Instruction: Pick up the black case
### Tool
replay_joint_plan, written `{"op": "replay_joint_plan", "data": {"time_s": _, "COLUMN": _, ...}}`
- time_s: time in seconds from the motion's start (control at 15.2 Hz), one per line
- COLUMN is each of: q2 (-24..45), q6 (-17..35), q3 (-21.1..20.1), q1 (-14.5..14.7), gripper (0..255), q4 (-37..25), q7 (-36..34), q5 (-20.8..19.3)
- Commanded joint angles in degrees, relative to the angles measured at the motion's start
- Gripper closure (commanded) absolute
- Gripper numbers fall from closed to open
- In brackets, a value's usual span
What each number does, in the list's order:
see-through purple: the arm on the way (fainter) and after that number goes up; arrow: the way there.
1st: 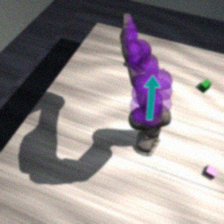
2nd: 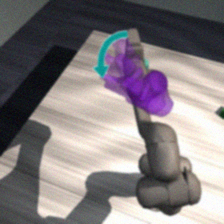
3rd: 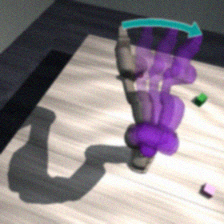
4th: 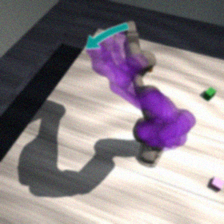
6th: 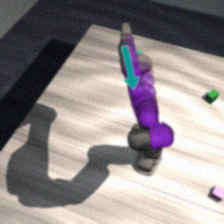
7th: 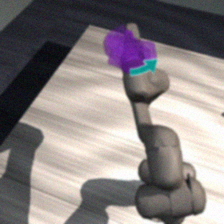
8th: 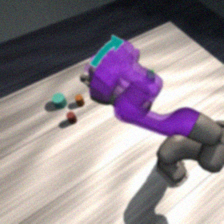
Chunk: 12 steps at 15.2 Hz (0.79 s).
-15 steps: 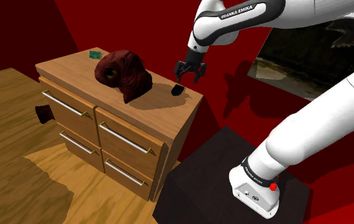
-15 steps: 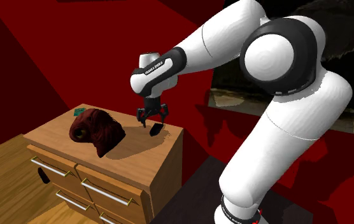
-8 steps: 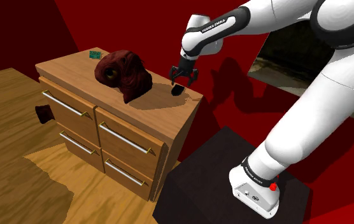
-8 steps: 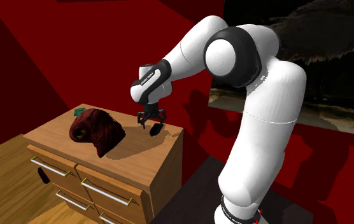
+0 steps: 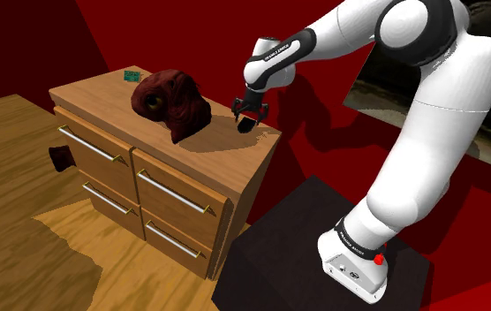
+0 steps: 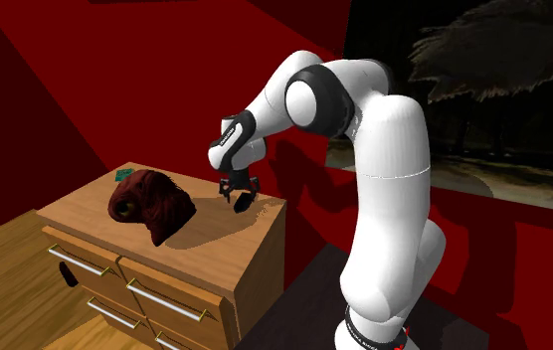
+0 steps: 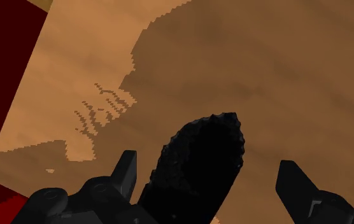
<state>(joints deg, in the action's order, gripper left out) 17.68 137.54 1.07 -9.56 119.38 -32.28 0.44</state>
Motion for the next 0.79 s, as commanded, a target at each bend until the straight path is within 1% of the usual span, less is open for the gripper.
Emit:
{"op": "replay_joint_plan", "data": {"time_s": 0.0, "q2": 1.77, "q6": 1.27, "q3": 0.12, "q1": -0.03, "gripper": 0, "q4": -0.55, "q7": -0.32, "q5": 0.00}}
{"op": "replay_joint_plan", "data": {"time_s": 0.33, "q2": 4.95, "q6": 4.76, "q3": 0.07, "q1": -0.07, "gripper": 0, "q4": -0.24, "q7": -0.26, "q5": 0.10}}
{"op": "replay_joint_plan", "data": {"time_s": 0.46, "q2": 4.95, "q6": 4.76, "q3": 0.07, "q1": -0.07, "gripper": 0, "q4": -0.23, "q7": -0.26, "q5": 0.10}}
{"op": "replay_joint_plan", "data": {"time_s": 0.53, "q2": 4.84, "q6": 4.76, "q3": 0.07, "q1": -0.04, "gripper": 255, "q4": -0.13, "q7": -0.30, "q5": 0.09}}
{"op": "replay_joint_plan", "data": {"time_s": 0.73, "q2": 4.77, "q6": 4.76, "q3": 0.07, "q1": -0.04, "gripper": 255, "q4": -0.06, "q7": -0.30, "q5": 0.09}}
